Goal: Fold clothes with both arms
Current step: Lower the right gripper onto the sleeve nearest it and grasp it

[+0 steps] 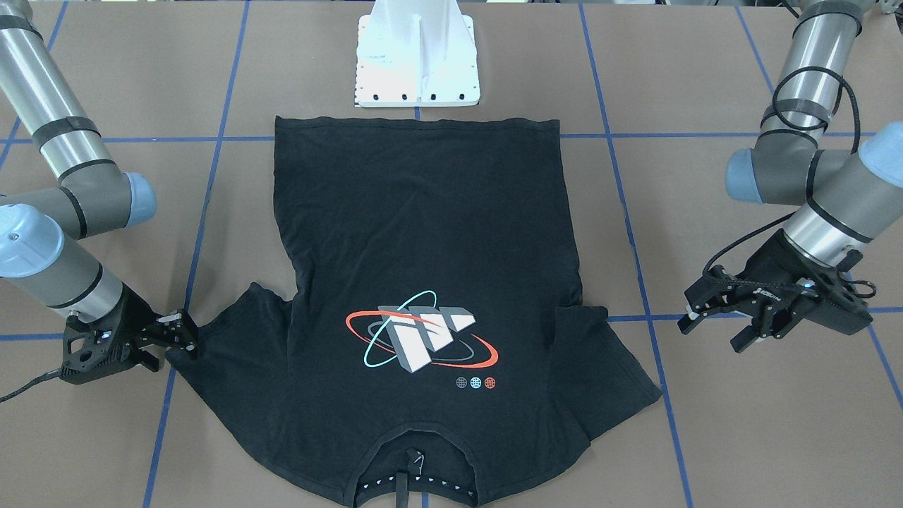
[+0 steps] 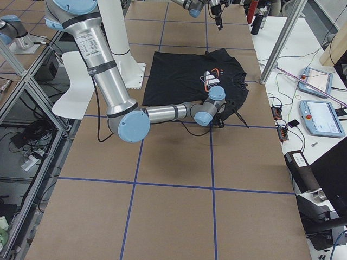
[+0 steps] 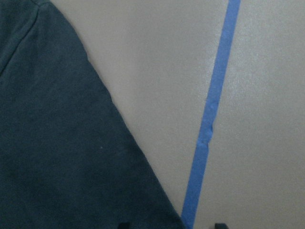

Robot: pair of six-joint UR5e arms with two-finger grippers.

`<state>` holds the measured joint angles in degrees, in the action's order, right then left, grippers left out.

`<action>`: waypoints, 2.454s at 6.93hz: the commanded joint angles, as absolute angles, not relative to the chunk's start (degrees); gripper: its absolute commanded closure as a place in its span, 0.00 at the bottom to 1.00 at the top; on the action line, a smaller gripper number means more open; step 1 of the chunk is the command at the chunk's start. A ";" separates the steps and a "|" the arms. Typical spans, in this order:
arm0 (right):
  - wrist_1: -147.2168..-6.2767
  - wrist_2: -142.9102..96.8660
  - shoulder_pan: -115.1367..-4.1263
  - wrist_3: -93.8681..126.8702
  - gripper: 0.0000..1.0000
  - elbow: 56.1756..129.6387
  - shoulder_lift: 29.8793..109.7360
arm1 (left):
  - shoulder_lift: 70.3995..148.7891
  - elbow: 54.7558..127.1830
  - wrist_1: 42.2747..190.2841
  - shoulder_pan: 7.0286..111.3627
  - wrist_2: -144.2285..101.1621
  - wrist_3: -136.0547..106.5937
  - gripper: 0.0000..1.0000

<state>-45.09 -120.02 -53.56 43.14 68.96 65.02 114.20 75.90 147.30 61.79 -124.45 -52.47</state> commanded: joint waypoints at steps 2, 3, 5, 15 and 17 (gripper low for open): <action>-45.09 -120.32 -53.53 43.24 0.49 68.91 65.04 | 114.26 75.94 147.30 61.79 -124.45 -52.47 0.01; -45.09 -120.32 -53.44 43.24 0.53 68.91 65.04 | 114.43 76.02 147.30 61.79 -124.45 -52.47 0.01; -45.09 -120.41 -53.44 43.16 0.56 68.91 65.04 | 114.43 75.94 147.30 61.79 -124.45 -52.47 0.01; -45.35 -122.69 -53.79 44.20 1.00 69.08 65.39 | 114.43 76.29 147.30 61.79 -124.45 -52.65 0.01; -45.26 -123.39 -54.22 44.30 1.00 69.52 65.04 | 114.52 76.29 147.30 61.79 -124.45 -52.65 0.01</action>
